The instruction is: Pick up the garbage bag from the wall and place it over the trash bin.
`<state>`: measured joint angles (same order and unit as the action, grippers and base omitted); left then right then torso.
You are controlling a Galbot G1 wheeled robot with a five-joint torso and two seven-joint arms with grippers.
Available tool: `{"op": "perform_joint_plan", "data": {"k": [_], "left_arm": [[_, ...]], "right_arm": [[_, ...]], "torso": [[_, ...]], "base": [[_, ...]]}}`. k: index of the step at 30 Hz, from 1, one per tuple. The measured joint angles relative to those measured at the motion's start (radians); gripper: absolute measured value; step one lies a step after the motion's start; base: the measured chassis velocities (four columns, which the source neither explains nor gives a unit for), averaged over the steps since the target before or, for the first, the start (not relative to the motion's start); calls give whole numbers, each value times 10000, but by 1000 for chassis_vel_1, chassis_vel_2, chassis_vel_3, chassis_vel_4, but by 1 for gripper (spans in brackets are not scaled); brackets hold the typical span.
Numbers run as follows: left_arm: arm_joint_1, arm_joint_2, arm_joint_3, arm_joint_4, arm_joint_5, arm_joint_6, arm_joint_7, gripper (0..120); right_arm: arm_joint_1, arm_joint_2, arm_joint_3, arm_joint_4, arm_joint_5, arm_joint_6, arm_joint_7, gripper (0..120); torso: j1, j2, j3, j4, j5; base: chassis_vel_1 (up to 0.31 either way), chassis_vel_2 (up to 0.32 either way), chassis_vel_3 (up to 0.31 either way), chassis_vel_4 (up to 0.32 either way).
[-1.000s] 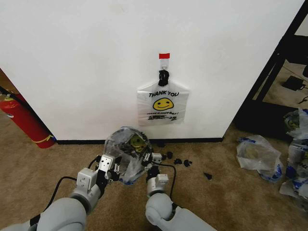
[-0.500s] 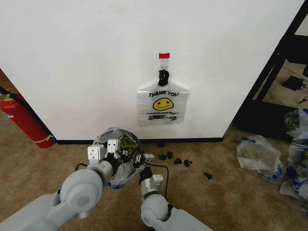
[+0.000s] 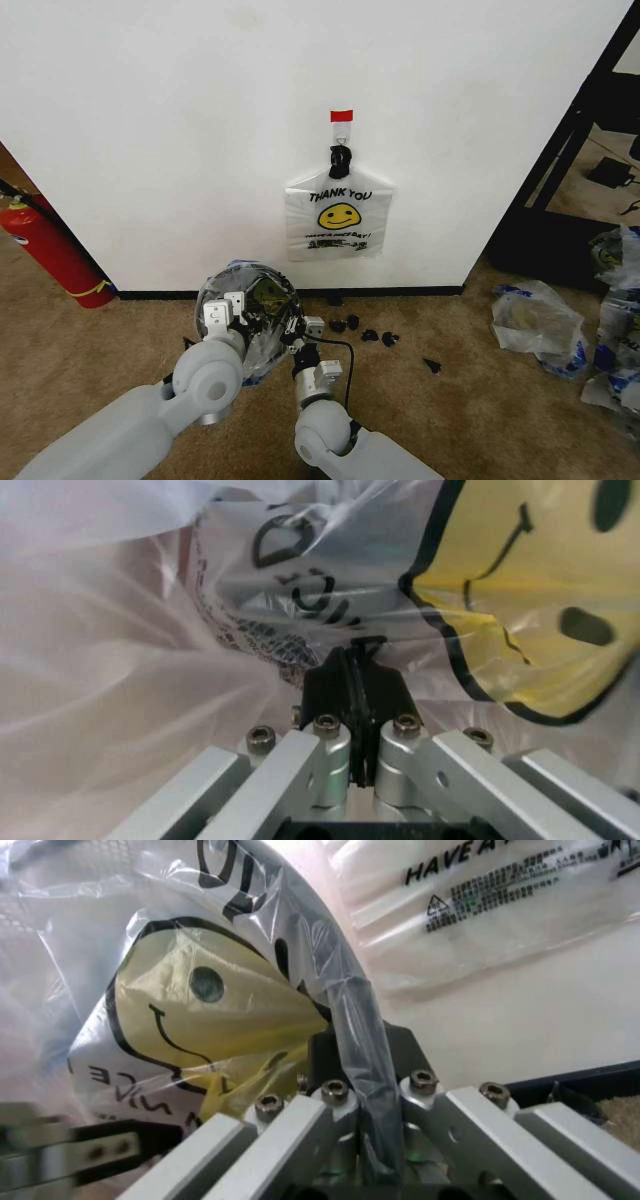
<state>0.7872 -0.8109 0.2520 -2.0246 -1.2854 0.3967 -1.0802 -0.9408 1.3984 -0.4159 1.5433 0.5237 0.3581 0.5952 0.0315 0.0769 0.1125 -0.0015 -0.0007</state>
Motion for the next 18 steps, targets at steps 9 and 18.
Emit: {"op": "perform_joint_plan", "data": {"k": [9,18], "left_arm": [[-509,-497,543,979,134,31,-83,0],[-1312,-954,1375,1545,20,129,480,0]], "right_arm": [[-60,-12,-76,132,-12,9,-31,0],[-197,-126,4,303,28,19,-126,0]], "torso": [[-1,0,0,3,0],[-1,0,0,-1,0]], "base": [[0,0,0,0],[0,0,0,0]]}}
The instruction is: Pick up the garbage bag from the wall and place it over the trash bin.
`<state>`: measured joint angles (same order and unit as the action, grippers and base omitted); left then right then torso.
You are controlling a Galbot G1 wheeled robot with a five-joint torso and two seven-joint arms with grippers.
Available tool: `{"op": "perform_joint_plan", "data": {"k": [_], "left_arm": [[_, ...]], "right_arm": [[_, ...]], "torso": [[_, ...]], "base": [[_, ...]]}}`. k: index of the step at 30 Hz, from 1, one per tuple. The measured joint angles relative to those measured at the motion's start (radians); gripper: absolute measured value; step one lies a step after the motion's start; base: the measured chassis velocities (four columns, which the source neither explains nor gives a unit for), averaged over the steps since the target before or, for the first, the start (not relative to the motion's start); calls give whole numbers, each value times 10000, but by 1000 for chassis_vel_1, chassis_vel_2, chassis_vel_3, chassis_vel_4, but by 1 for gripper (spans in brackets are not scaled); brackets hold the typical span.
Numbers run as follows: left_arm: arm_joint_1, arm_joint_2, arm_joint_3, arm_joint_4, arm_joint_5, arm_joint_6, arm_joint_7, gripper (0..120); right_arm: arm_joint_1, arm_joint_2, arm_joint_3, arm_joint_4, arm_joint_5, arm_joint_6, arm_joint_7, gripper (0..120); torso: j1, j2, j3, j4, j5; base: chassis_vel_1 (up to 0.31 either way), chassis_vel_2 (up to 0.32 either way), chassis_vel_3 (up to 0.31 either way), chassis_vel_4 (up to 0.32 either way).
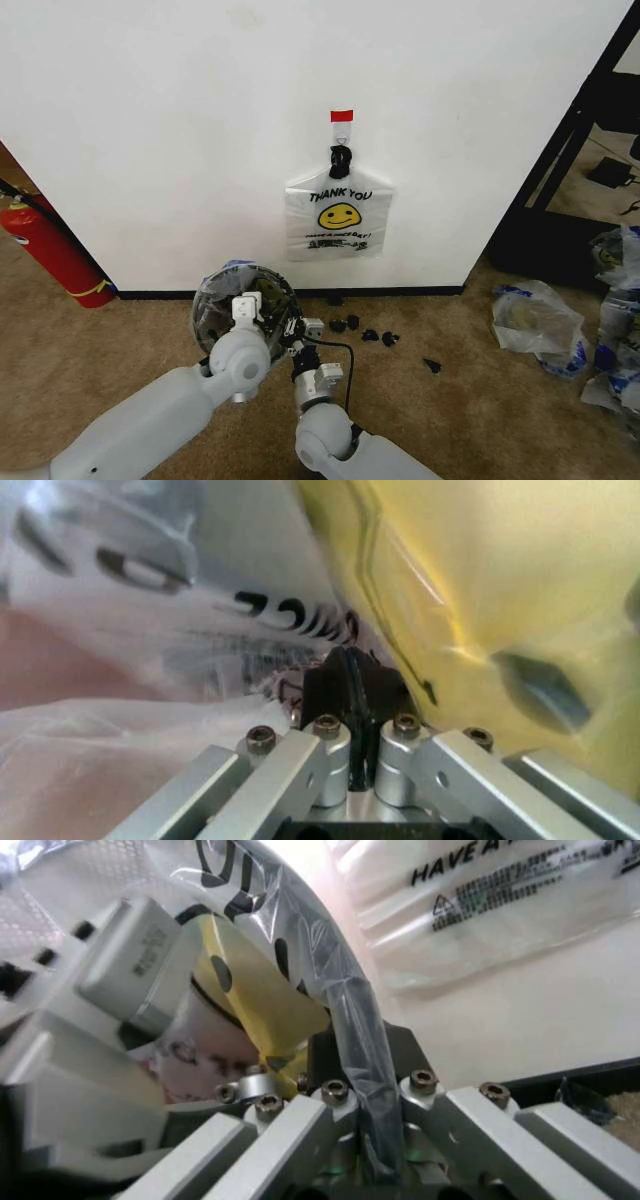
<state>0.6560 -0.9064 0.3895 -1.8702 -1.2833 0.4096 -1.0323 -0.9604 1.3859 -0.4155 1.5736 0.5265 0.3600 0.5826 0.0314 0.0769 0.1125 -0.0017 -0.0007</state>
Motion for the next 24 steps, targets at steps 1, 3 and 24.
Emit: {"op": "perform_joint_plan", "data": {"k": [1,3,24], "left_arm": [[-60,-42,55,-17,-45,26,85,0],[-119,-66,111,-33,-96,61,214,0],[877,733,-1142,-117,1327,240,2122,0]], "right_arm": [[-15,-2,0,0,16,6,-29,0],[-36,-10,9,4,47,31,-70,0],[-255,-9,127,-122,49,145,-306,0]], "torso": [[0,0,0,1,0],[0,0,0,0,-1],[0,0,-1,3,-2]], "base": [[0,0,0,0],[0,0,0,0],[0,0,0,0]]}}
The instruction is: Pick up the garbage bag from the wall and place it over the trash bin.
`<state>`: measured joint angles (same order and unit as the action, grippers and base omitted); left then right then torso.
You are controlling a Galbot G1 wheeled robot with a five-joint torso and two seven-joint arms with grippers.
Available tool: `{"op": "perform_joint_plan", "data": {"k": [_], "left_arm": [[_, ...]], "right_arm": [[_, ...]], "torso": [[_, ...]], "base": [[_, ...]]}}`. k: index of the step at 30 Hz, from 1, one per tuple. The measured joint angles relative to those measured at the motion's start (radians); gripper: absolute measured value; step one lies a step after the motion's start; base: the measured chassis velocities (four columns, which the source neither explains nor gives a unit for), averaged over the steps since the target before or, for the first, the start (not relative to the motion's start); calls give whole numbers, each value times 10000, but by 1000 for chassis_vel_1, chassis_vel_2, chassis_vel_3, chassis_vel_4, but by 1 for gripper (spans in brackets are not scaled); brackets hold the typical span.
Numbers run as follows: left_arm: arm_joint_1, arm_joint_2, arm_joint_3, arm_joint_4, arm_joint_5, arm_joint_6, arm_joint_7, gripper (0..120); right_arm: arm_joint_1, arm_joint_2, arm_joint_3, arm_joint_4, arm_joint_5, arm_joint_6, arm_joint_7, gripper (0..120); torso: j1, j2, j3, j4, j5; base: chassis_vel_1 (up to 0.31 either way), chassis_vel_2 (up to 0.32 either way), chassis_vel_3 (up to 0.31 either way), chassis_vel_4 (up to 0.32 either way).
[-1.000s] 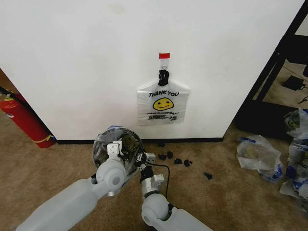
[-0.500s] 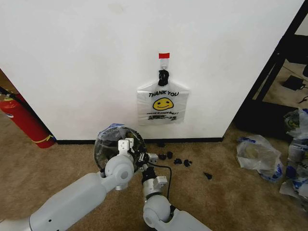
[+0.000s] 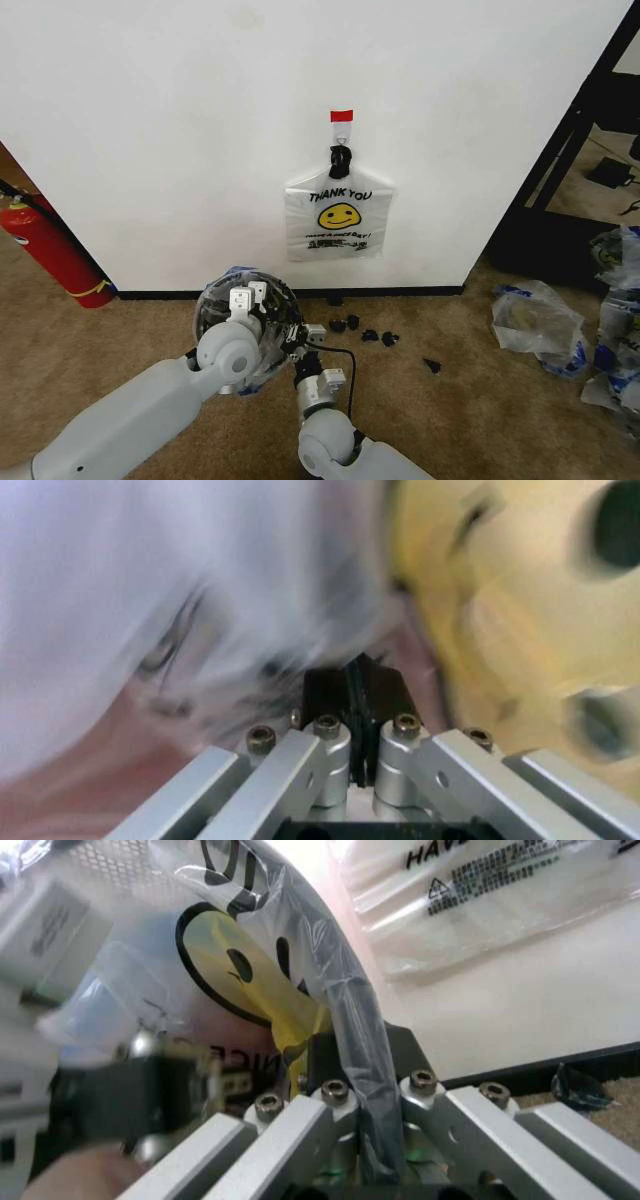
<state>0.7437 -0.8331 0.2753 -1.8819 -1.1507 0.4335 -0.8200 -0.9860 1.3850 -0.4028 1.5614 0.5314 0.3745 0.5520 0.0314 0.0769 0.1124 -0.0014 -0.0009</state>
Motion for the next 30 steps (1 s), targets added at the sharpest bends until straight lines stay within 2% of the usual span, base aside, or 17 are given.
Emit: {"op": "perform_joint_plan", "data": {"k": [4,8,12,19,30], "left_arm": [[246,137,-139,0,489,7,250,0],[663,386,-334,-59,1661,38,798,0],[990,474,-495,-226,1982,103,919,0],[1227,360,-567,-62,2046,226,948,0],[309,-161,3,848,1470,382,622,0]], "right_arm": [[-21,-29,13,32,-22,2,-4,0],[-48,-35,49,23,-152,-13,0,0],[-50,-23,68,-44,-236,-9,6,0],[-71,21,18,-31,-270,326,-240,0],[-241,-75,-177,47,-715,788,-992,0]], "torso": [[0,0,0,0,0],[0,0,0,-1,0],[0,0,0,0,0],[0,0,0,0,0],[0,0,0,-2,1]], "base": [[0,0,0,0],[0,0,0,0],[0,0,0,0],[0,0,0,0],[0,0,0,0]]}}
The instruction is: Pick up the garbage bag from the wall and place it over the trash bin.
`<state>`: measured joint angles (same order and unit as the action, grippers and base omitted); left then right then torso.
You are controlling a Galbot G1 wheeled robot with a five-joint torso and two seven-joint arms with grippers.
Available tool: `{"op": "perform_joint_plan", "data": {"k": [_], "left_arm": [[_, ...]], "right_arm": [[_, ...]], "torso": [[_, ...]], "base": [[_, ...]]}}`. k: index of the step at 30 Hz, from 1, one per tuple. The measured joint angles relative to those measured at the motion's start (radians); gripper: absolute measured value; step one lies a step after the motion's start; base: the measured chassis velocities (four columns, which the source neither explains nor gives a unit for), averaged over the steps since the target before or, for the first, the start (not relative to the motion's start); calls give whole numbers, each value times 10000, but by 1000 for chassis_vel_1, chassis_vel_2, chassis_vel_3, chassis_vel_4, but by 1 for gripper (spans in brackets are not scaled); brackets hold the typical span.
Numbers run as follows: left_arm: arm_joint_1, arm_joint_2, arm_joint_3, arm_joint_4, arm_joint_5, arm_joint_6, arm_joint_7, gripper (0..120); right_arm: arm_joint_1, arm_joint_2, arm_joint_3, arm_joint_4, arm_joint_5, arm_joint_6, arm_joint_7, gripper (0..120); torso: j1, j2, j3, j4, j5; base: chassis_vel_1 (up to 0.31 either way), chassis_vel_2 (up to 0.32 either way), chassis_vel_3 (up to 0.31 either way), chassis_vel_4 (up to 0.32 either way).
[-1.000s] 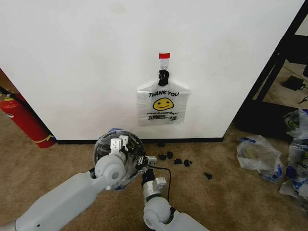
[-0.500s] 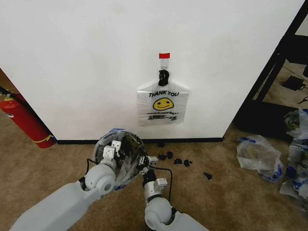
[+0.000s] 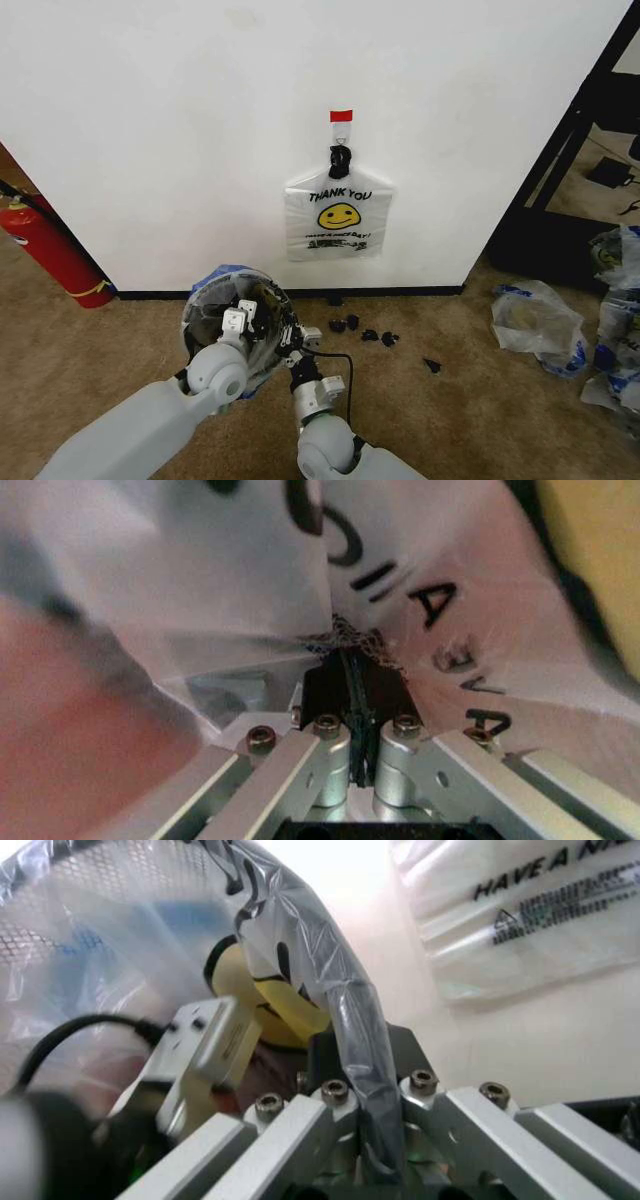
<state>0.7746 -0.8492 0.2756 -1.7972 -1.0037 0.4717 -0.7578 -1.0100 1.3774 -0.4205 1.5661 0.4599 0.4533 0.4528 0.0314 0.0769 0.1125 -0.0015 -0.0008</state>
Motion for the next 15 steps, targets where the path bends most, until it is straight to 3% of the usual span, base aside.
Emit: {"op": "perform_joint_plan", "data": {"k": [8,15], "left_arm": [[-231,212,-288,-50,-207,-52,-18,0],[254,405,-756,-36,-38,-93,159,0]], "right_arm": [[-20,27,70,-186,-174,4,54,0],[18,-9,70,-193,-137,-195,278,0]], "torso": [[0,0,0,1,0],[0,0,0,2,0]], "base": [[0,0,0,0],[0,0,0,0]]}}
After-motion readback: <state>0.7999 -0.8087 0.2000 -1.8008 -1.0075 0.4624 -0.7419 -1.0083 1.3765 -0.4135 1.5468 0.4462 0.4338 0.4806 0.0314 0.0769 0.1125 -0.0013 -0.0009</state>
